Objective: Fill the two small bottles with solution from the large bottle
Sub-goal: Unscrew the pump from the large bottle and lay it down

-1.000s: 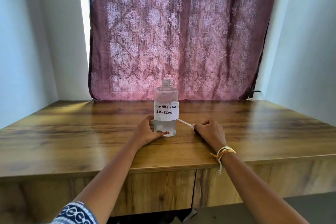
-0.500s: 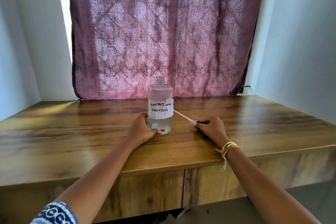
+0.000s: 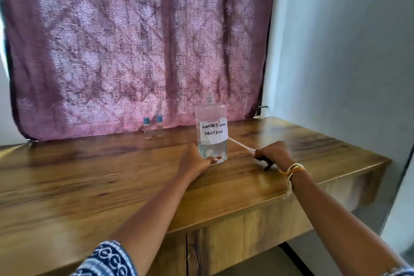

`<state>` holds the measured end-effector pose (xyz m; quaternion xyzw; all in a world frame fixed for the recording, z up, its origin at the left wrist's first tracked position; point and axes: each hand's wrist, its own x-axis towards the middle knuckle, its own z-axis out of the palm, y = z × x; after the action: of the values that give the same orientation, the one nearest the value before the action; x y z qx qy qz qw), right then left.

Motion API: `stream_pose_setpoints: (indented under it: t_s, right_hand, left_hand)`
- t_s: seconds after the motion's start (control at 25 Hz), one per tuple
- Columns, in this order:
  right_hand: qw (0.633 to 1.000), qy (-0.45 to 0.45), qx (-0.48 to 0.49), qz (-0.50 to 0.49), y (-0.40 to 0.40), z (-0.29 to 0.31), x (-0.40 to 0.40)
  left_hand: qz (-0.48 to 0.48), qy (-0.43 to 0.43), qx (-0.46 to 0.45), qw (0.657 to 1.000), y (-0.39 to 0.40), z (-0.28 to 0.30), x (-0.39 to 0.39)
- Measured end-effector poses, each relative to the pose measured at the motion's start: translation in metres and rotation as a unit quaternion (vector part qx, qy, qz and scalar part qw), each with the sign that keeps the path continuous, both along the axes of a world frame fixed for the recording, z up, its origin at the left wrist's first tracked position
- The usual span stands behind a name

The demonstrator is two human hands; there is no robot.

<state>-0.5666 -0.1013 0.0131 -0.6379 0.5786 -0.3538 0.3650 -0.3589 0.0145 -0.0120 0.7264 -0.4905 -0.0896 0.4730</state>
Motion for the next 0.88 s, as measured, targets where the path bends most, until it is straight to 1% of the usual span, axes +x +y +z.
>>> stream_pose_setpoints:
  t_s: [0.12, 0.28, 0.52, 0.64, 0.68, 0.76, 0.8, 0.88]
  right_hand:
    - [0.999, -0.033, 0.022, -0.024, 0.007, 0.003, -0.017]
    - [0.998, -0.050, 0.026, -0.035, 0.010, 0.002, -0.026]
    - [1.000, -0.007, 0.019, -0.024, 0.014, 0.007, -0.028]
    - [1.000, -0.003, 0.011, -0.019, 0.012, 0.005, -0.029]
    - [1.000, -0.006, 0.013, -0.018, 0.016, 0.006, -0.029]
    - [0.998, -0.051, 0.019, -0.015, 0.017, 0.005, -0.029]
    - [0.998, -0.058, 0.001, -0.025, 0.016, 0.002, -0.029]
    - [0.994, -0.044, -0.064, -0.073, 0.021, -0.005, -0.028]
  left_hand:
    - [-0.006, -0.004, 0.005, 1.000, -0.020, -0.005, -0.011]
    - [-0.005, -0.023, 0.014, 1.000, -0.034, -0.012, -0.013]
    - [-0.009, -0.043, 0.002, 0.999, -0.033, -0.014, -0.013]
    - [-0.019, -0.045, -0.001, 0.999, -0.030, -0.014, -0.015]
    - [-0.024, -0.045, -0.001, 0.999, -0.029, -0.013, -0.016]
    - [-0.035, -0.049, 0.008, 0.998, -0.025, -0.011, -0.015]
    - [-0.041, -0.052, 0.017, 0.998, -0.023, -0.011, -0.015]
    - [-0.046, -0.065, 0.045, 0.996, -0.014, -0.010, -0.014]
